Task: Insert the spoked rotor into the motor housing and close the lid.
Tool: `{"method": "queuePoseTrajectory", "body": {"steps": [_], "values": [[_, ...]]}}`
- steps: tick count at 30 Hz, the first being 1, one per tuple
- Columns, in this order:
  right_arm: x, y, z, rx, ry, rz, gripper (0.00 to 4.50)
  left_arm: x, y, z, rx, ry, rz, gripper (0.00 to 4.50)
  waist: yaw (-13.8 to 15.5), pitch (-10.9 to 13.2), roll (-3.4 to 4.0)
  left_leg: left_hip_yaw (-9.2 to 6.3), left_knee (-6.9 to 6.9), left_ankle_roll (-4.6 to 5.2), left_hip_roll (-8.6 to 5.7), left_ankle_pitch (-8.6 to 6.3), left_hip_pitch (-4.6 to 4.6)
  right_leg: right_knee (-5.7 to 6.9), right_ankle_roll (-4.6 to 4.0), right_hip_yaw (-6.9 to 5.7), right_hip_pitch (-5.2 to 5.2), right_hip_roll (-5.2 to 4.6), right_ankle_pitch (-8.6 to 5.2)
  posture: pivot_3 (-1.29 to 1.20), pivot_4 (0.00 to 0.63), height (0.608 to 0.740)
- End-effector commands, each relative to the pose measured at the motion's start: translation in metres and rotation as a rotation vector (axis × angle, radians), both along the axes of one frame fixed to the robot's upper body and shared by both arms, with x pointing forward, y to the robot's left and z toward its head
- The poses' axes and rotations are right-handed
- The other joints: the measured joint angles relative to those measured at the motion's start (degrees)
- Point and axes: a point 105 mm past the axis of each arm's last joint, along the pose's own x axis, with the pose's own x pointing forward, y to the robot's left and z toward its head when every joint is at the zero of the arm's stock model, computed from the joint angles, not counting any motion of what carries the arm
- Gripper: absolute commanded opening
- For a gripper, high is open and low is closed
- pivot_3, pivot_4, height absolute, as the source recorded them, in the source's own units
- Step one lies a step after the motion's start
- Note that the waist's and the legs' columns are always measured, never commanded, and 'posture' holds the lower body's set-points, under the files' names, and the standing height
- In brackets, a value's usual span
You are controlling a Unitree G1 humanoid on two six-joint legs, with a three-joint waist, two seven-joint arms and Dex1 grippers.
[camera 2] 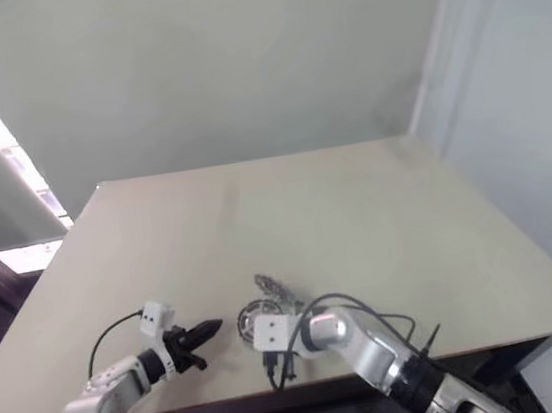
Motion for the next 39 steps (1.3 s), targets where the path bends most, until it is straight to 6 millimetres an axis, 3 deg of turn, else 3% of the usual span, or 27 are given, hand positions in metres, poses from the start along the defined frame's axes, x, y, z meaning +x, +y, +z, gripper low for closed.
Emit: {"method": "queuePoseTrajectory", "body": {"steps": [1,6,12,20,32,33,39], "values": [[0.010,-0.002,0.007,-0.003,-0.037,-0.030,0.08,0.005,-0.003,0.013,-0.007,-0.058,-0.010,0.00,0.0,0.0,0.00,0.02,0.00,0.00,0.01,0.00,0.03,0.00,0.00,0.00,0.01,0.00,0.00,0.00,0.000,0.740],[0.010,0.002,0.016,0.031,0.010,-0.080,0.08,0.005,-0.004,0.012,-0.010,-0.057,-0.010,0.00,0.0,0.0,0.00,0.01,0.03,-0.05,0.01,0.04,0.06,0.07,-0.06,0.00,0.03,0.00,-0.03,0.00,0.000,0.740],[0.016,0.011,0.037,0.086,0.154,-0.324,0.08,0.004,-0.006,0.008,-0.016,-0.054,-0.010,0.00,0.1,0.0,0.00,-0.02,0.01,-0.06,0.01,0.03,0.00,0.10,0.00,0.00,-0.05,0.01,0.01,0.00,0.000,0.740],[0.013,0.021,0.041,0.075,0.256,-0.438,0.08,0.004,-0.009,0.006,-0.022,-0.053,-0.011,0.00,0.2,0.0,0.01,-0.05,0.00,-0.07,-0.05,0.03,-0.14,0.04,0.00,-0.02,-0.12,-0.05,0.01,0.00,0.000,0.740],[-0.004,0.030,0.036,0.043,0.297,-0.348,0.08,0.004,-0.011,0.002,-0.025,-0.053,-0.015,0.00,0.0,0.0,0.02,-0.06,-0.04,-0.06,-0.04,0.03,-0.15,0.01,0.00,-0.05,-0.14,-0.05,0.01,0.00,0.000,0.740],[-0.003,0.030,0.036,0.046,0.296,-0.348,0.83,0.004,-0.011,0.002,-0.024,-0.054,-0.015,0.00,0.0,0.0,0.02,-0.06,-0.06,-0.07,-0.04,0.03,-0.14,0.01,0.00,-0.06,-0.15,-0.05,0.01,0.00,0.000,0.740],[-0.005,0.029,0.039,0.042,0.295,-0.314,2.83,0.004,-0.008,0.003,-0.020,-0.056,-0.007,0.00,0.0,0.0,0.02,-0.05,-0.04,-0.06,-0.03,0.03,-0.15,0.01,0.00,-0.06,-0.14,-0.04,0.01,0.00,0.000,0.740]]}}
